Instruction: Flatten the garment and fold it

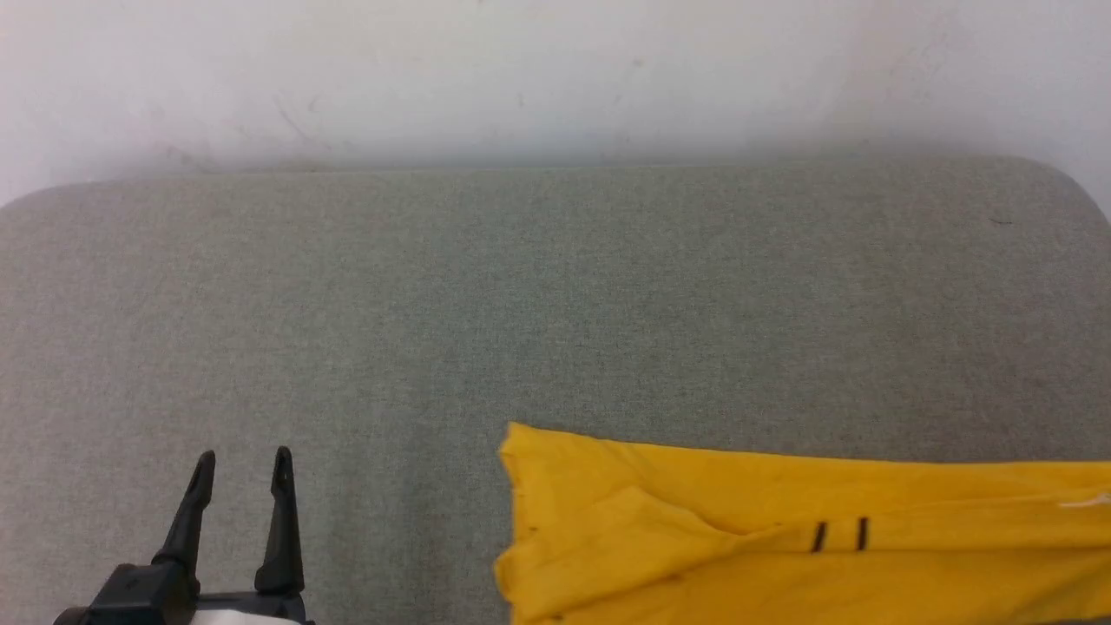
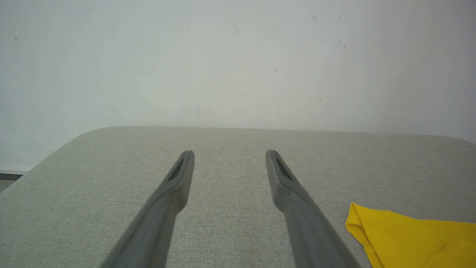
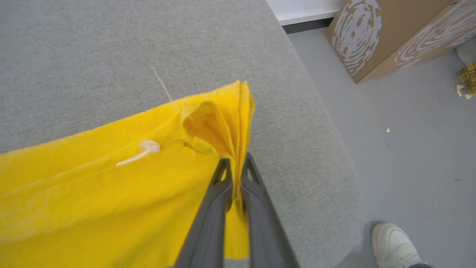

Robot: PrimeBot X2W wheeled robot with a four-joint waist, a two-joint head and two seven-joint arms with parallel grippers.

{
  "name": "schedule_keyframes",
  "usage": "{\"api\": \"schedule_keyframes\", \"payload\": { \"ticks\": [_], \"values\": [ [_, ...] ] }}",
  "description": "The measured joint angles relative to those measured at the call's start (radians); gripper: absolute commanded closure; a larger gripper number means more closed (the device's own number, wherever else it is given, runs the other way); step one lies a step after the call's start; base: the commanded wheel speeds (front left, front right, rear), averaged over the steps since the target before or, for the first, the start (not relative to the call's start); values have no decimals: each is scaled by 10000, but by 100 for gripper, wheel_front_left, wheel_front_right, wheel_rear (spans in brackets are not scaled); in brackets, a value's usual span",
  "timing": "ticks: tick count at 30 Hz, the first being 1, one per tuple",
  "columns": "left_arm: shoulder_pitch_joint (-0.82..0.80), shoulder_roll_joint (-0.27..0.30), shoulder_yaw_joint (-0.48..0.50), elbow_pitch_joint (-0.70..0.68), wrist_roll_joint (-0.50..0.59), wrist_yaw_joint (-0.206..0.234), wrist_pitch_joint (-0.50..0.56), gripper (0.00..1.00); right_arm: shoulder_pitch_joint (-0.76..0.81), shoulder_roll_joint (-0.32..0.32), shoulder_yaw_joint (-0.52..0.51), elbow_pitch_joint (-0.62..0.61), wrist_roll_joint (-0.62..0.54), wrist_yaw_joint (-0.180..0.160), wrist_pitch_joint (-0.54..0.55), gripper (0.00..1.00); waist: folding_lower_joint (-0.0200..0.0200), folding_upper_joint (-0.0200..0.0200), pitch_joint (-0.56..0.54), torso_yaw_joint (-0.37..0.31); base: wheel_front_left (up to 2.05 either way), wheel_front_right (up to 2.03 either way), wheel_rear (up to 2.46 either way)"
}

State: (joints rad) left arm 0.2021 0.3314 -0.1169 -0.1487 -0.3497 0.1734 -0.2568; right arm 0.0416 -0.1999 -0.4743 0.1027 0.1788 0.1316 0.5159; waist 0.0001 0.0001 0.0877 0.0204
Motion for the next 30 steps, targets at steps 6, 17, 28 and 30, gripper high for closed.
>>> {"api": "schedule_keyframes", "payload": {
  "ticks": [6, 17, 28, 30],
  "values": [
    [1, -21, -81, 199, 12, -102, 0, 0, -6, -479, -506, 376, -430, 0, 42, 100, 0, 0, -138, -56, 0, 0, 0],
    [17, -163, -190, 391, -6, -144, 0, 0, 722, 690, 2084, -1432, 1298, -4, 757, 100, 0, 0, -324, 85, 0, 0, 0],
    [-48, -376, -224, 506, -12, -320, -2, 0, 634, 1137, 6077, -3150, 2282, -4, 1553, 100, -1, 0, -208, 460, 0, 0, 0],
    [-94, -395, -215, 541, -23, -336, -2, 0, 352, 1177, 6851, -3101, 2316, -4, 1615, 100, -1, 0, -156, 543, 0, 0, 0]
  ]
}}
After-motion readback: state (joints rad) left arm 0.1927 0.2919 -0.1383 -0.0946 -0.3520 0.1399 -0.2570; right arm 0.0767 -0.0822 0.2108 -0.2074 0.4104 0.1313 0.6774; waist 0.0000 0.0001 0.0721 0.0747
